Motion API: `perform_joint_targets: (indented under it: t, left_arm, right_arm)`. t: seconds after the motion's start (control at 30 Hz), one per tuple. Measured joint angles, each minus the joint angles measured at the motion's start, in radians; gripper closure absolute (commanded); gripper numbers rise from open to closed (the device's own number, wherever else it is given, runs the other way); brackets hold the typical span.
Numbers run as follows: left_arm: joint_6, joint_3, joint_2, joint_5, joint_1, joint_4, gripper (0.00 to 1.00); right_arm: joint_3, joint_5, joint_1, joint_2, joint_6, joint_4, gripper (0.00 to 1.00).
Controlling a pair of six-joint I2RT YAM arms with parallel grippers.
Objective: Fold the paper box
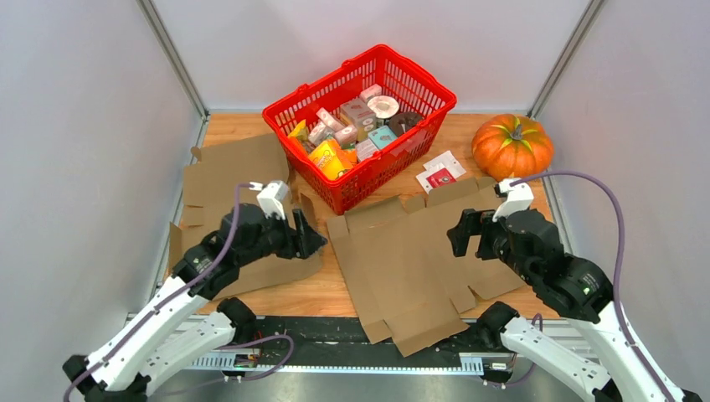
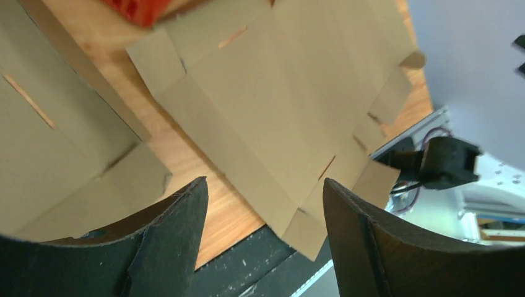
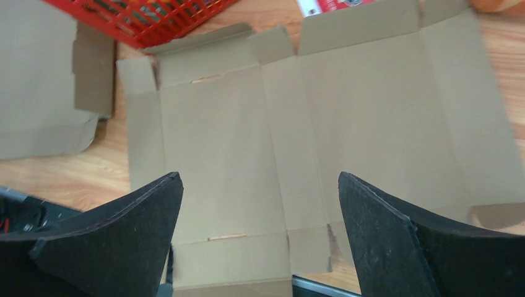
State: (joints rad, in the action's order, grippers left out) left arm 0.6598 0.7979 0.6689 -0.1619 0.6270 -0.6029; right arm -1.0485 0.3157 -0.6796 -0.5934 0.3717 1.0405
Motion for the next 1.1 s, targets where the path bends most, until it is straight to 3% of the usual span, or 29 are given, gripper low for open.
perform_joint_targets:
  t: [0.2, 0.43, 0.57, 0.73, 0.87, 1.1]
  left_arm:
    - [0.182, -0.073, 0.142, 0.299, 0.364, 0.092, 0.21]
    - [0.415, -0.225, 0.443, 0.543, 0.566, 0.419, 0.16]
    - [0.56, -0.275, 0.508, 0.689, 0.635, 0.535, 0.17]
    - [0.791, -0.296, 0.626, 0.751, 0.649, 0.616, 0.21]
    - [0.91, -0.348, 0.637, 0.814, 0.691, 0.606, 0.19]
    - [0.981, -0.359, 0.549, 0.9, 0.734, 0.472, 0.16]
  right_arm:
    - [0.005, -0.159, 0.0, -0.032, -0.016, -0.037, 0.0]
    - [-0.051, -0.229, 0.0, -0.063, -0.049, -0.048, 0.0]
    - [-0.066, -0.257, 0.0, -0.027, -0.051, -0.049, 0.0]
    - [-0.069, -0.268, 0.0, 0.028, -0.05, -0.04, 0.0]
    - [-0.069, -0.268, 0.0, 0.042, -0.05, -0.027, 0.0]
    - [-0.058, -0.28, 0.0, 0.047, -0.048, -0.02, 0.0]
